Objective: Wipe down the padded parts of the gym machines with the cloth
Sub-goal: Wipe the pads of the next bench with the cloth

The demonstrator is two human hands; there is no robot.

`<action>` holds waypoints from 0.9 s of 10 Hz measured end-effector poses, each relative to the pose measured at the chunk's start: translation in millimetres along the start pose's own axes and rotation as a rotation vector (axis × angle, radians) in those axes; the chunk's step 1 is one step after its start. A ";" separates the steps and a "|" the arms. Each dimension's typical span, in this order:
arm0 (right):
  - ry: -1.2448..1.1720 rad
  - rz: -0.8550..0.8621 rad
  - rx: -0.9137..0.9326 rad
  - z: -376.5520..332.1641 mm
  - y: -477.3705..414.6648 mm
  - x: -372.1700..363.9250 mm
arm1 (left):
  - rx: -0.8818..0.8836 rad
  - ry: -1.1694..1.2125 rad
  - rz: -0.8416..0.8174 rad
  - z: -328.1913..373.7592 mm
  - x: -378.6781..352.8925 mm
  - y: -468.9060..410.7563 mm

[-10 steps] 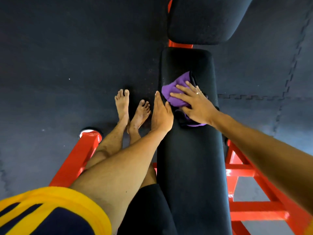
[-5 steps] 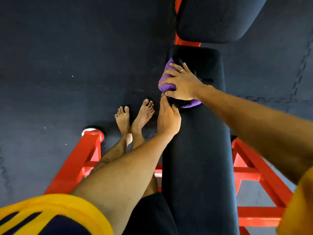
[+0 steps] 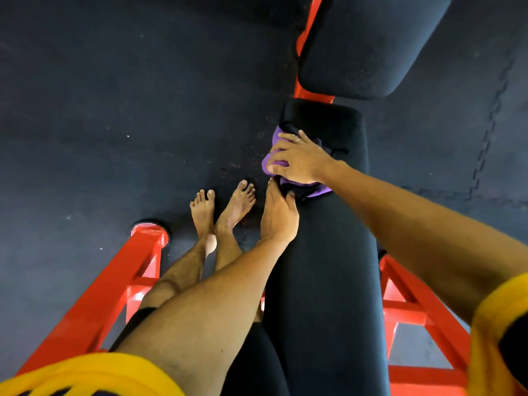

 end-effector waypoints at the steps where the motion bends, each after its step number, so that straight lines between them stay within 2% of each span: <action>1: -0.057 0.082 -0.073 6.4 1.4 -1.1 | 0.006 0.000 -0.025 -2.7 -0.2 9.7; 3: -0.131 0.174 -0.126 1.1 2.1 -13.7 | 0.000 0.021 -0.046 -14.6 4.9 16.5; 5: -0.138 0.196 -0.076 -18.8 27.2 -30.4 | -0.040 -0.134 -0.014 -45.5 22.2 13.5; 7: -0.105 0.184 -0.019 -47.7 68.0 -53.0 | -0.095 -0.140 0.092 -150.9 -6.1 -39.5; 8: -0.094 0.171 -0.002 -69.3 94.6 -66.8 | -0.014 0.011 -0.003 -101.4 34.9 7.5; 9: -0.122 0.183 0.015 -80.6 108.7 -72.1 | -0.006 -0.104 0.012 -48.3 73.3 47.7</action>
Point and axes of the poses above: each hand's wrist, its own y-axis away from the middle knuckle, its own x-axis out of the back of the hand, z = x × y, the point moved 3 cm from there along -y, towards the middle knuckle, and after that the axes turned 9 degrees about -y, right-handed, at the moved point
